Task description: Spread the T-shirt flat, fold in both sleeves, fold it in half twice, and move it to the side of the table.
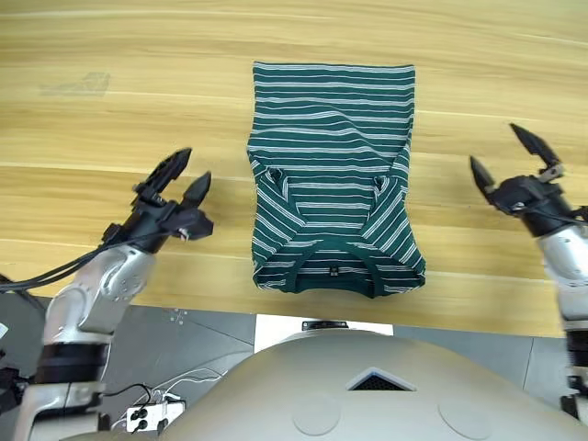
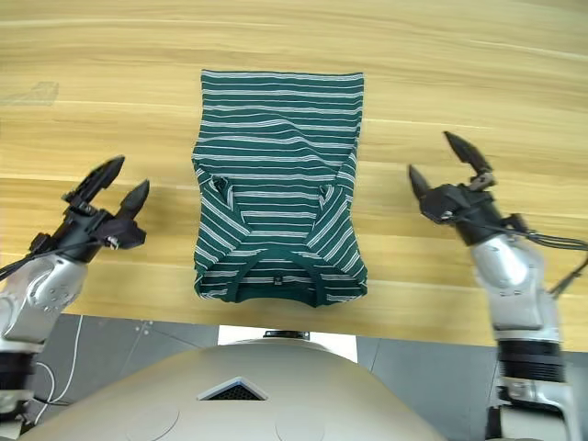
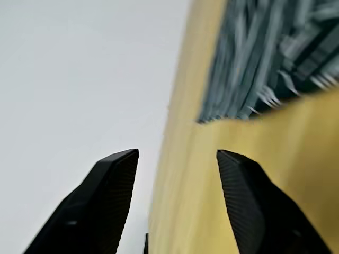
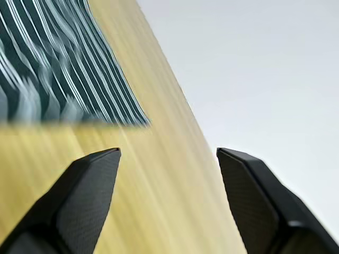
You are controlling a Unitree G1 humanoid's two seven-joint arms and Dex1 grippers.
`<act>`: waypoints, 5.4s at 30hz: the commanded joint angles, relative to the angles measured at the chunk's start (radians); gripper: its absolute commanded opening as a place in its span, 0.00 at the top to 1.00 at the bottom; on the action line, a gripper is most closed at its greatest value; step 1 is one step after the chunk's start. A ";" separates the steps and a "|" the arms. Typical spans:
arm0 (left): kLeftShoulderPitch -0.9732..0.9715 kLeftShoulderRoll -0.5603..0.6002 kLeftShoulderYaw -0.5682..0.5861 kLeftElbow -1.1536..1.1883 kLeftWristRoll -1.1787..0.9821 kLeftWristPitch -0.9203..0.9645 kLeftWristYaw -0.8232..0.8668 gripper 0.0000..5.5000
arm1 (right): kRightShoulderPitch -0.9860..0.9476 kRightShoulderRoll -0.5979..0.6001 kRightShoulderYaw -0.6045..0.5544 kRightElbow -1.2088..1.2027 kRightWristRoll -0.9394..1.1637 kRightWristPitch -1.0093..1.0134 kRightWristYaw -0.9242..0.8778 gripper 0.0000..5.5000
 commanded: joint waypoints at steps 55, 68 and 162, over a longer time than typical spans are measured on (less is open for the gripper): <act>-0.160 0.183 -0.405 0.065 -0.150 -0.236 -0.608 1.00 | -0.019 -0.245 0.445 0.026 0.014 -0.331 0.435 1.00; -0.191 0.157 -0.405 0.074 -0.193 -0.261 -0.575 1.00 | -0.097 -0.174 0.446 0.006 0.013 -0.345 0.407 1.00; -1.193 -0.634 -0.035 1.278 -0.677 0.382 -0.380 0.23 | -0.239 0.799 0.376 0.057 0.195 0.265 -0.147 0.55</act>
